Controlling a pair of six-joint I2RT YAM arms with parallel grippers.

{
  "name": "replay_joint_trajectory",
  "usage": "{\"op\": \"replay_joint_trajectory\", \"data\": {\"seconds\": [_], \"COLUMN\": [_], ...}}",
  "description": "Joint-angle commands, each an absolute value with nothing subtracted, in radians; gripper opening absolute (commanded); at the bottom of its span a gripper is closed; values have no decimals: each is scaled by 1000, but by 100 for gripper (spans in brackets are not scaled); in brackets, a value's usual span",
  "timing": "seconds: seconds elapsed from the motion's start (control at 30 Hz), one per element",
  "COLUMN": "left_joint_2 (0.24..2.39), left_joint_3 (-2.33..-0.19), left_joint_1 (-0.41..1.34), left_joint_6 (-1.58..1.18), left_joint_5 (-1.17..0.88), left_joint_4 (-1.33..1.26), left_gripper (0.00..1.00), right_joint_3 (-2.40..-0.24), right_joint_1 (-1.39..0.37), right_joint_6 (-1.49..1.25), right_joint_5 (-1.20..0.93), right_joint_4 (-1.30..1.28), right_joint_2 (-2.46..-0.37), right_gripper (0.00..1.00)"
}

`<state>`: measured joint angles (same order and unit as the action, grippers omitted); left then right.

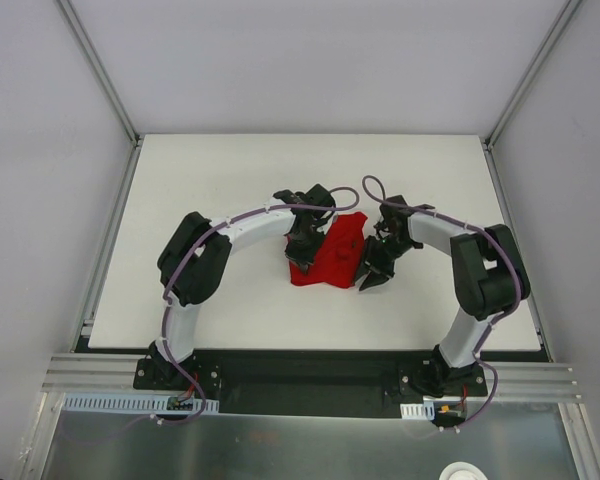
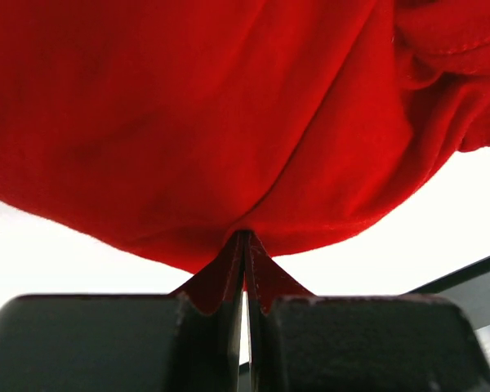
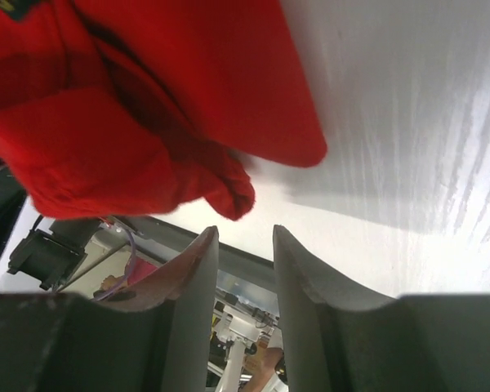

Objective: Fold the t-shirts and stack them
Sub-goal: Smooth out wrinkles on the folded tshirt

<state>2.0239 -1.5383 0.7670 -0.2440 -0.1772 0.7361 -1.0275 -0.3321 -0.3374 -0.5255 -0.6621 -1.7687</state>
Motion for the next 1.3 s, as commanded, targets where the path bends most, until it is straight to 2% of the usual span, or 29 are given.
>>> {"op": "replay_joint_trajectory", "data": {"seconds": [0.0,0.17,0.4,0.43,0.47,0.5,0.73,1.07,1.27], "left_joint_2": [2036,2034,2029,2026,2023,2023,2026,2039,2045], "left_joint_3": [-1545,-1536,-1535,-1532,-1532,-1534,-1528,-1529,-1540], "left_joint_1": [778,778,776,776,776,776,776,776,776], "left_joint_6": [-241,-241,-242,-242,-242,-242,-244,-252,-258], "left_joint_5": [-210,-206,-204,-199,-196,-196,-189,-187,-210], "left_joint_4": [733,732,733,732,733,733,733,735,735], "left_gripper": [0,0,0,0,0,0,0,0,0], "right_joint_3": [-1080,-1118,-1176,-1181,-1186,-1195,-1216,-1295,-1316], "right_joint_1": [-347,-376,-414,-419,-420,-420,-419,-419,-413], "right_joint_6": [-359,-373,-370,-365,-367,-365,-353,-316,-281], "right_joint_5": [-506,-482,-454,-445,-442,-443,-400,-192,-117], "right_joint_4": [-663,-678,-724,-733,-735,-735,-779,-922,-934], "right_joint_2": [-1787,-1841,-1899,-1904,-1907,-1910,-1870,-1689,-1684], "right_gripper": [36,30,29,25,16,1,1,1,1]}}
